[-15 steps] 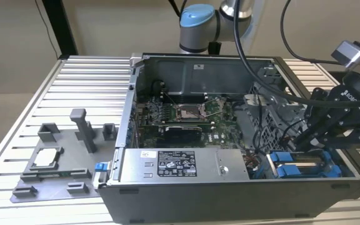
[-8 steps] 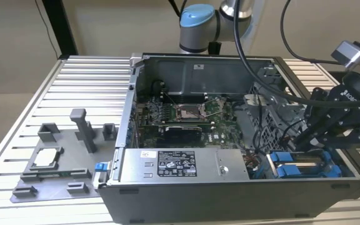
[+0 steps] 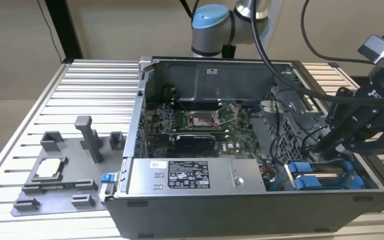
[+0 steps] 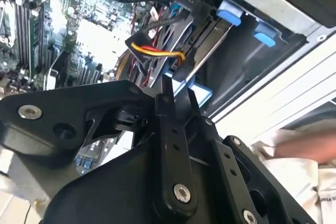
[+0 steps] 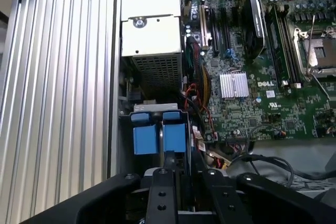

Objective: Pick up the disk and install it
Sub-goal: 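Insert the first disk wire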

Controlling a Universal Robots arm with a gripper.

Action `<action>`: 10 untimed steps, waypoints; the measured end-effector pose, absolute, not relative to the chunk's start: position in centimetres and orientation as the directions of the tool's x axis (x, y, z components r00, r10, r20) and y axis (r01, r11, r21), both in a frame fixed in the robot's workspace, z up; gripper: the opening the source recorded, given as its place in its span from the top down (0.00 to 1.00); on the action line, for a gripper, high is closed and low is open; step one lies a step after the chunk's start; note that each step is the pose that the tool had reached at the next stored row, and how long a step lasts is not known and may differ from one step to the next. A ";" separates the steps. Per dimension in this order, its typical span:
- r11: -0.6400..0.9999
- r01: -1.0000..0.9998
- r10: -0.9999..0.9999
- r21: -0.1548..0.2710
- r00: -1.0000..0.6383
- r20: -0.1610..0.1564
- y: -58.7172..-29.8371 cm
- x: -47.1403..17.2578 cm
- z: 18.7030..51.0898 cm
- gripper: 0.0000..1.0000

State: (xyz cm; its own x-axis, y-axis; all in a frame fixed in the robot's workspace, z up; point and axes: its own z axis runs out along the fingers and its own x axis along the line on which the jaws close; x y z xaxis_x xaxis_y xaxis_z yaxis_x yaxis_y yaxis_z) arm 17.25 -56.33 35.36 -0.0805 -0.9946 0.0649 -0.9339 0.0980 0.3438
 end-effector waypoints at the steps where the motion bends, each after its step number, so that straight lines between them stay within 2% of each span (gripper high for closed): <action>1: 0.098 -0.939 -0.995 0.330 -0.081 0.064 -56.3 17.2 35.4 0.00; 10: 0.098 -0.980 -0.995 0.172 -0.091 0.049 -56.3 17.1 35.4 0.00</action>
